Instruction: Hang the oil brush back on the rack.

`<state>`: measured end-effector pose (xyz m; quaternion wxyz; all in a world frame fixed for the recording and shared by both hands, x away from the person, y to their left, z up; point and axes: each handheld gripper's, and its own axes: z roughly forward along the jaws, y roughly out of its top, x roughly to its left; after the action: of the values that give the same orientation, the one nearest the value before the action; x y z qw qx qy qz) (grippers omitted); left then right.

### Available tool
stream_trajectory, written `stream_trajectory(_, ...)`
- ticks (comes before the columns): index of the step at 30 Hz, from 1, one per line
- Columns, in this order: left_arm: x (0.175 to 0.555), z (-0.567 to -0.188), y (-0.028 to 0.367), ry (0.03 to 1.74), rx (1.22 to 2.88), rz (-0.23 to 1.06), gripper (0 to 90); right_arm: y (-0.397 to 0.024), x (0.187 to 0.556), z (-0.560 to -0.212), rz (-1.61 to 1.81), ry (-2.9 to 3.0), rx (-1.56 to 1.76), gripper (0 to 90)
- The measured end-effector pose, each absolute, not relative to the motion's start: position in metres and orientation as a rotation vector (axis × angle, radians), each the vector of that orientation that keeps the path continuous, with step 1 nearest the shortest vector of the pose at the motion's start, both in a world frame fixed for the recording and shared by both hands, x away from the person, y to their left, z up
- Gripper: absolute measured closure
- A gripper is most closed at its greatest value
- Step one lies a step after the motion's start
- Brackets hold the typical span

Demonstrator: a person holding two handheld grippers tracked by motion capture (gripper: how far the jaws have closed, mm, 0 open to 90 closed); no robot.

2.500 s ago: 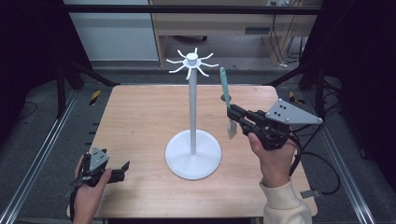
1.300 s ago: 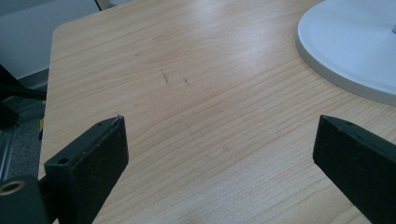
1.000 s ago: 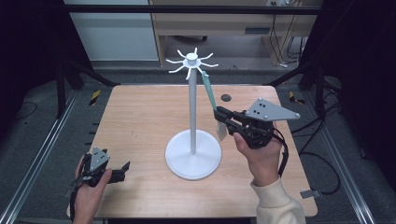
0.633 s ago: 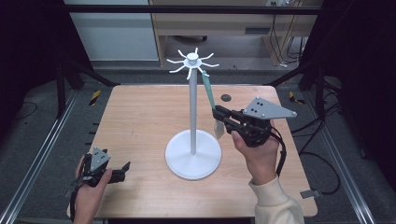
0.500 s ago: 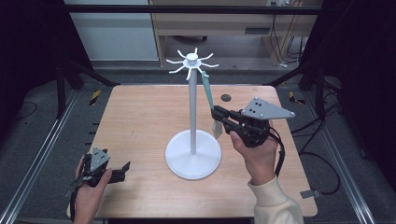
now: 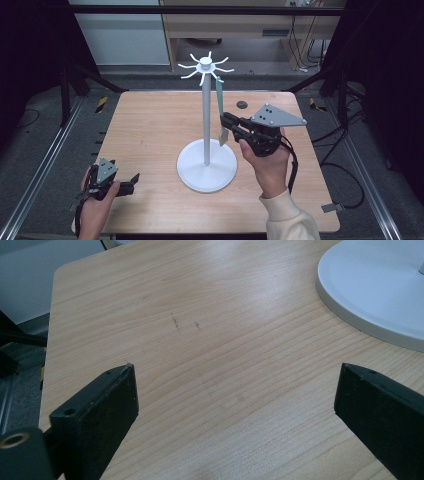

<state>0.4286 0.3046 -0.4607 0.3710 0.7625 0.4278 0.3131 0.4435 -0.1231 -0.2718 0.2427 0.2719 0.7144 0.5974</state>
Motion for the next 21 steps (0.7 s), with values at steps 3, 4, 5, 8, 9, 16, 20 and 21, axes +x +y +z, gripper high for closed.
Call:
stream_trajectory(3, 0.428, -0.461, 0.305, 1.101, 1.953, 0.804, 3.5, -0.123, 0.444, -0.272, 1.632, 1.954, 0.744, 81.9)
stream_trajectory(4, 0.428, -0.461, 0.306, 1.102, 1.951, 0.804, 3.5, -0.123, 0.444, -0.272, 1.632, 1.954, 0.744, 81.9)
stream_trajectory(5, 0.428, -0.461, 0.306, 1.102, 1.952, 0.804, 3.5, -0.123, 0.445, -0.272, 1.632, 1.953, 0.746, 81.9)
stream_trajectory(8, 0.428, -0.461, 0.306, 1.101, 1.951, 0.802, 3.5, -0.123, 0.445, -0.272, 1.633, 1.945, 0.745, 81.9)
stream_trajectory(9, 0.428, -0.461, 0.306, 1.100, 1.951, 0.801, 3.5, -0.123, 0.445, -0.273, 1.634, 1.947, 0.747, 81.8)
stream_trajectory(16, 0.428, -0.461, 0.305, 1.096, 1.954, 0.801, 3.4, -0.123, 0.445, -0.275, 1.633, 1.945, 0.740, 77.8)
stream_trajectory(20, 0.428, -0.460, 0.305, 1.099, 1.948, 0.803, 3.4, -0.129, 0.441, -0.273, 1.622, 1.905, 0.754, 68.5)
stream_trajectory(21, 0.428, -0.460, 0.306, 1.099, 1.947, 0.803, 3.4, -0.132, 0.441, -0.273, 1.604, 1.887, 0.768, 63.9)
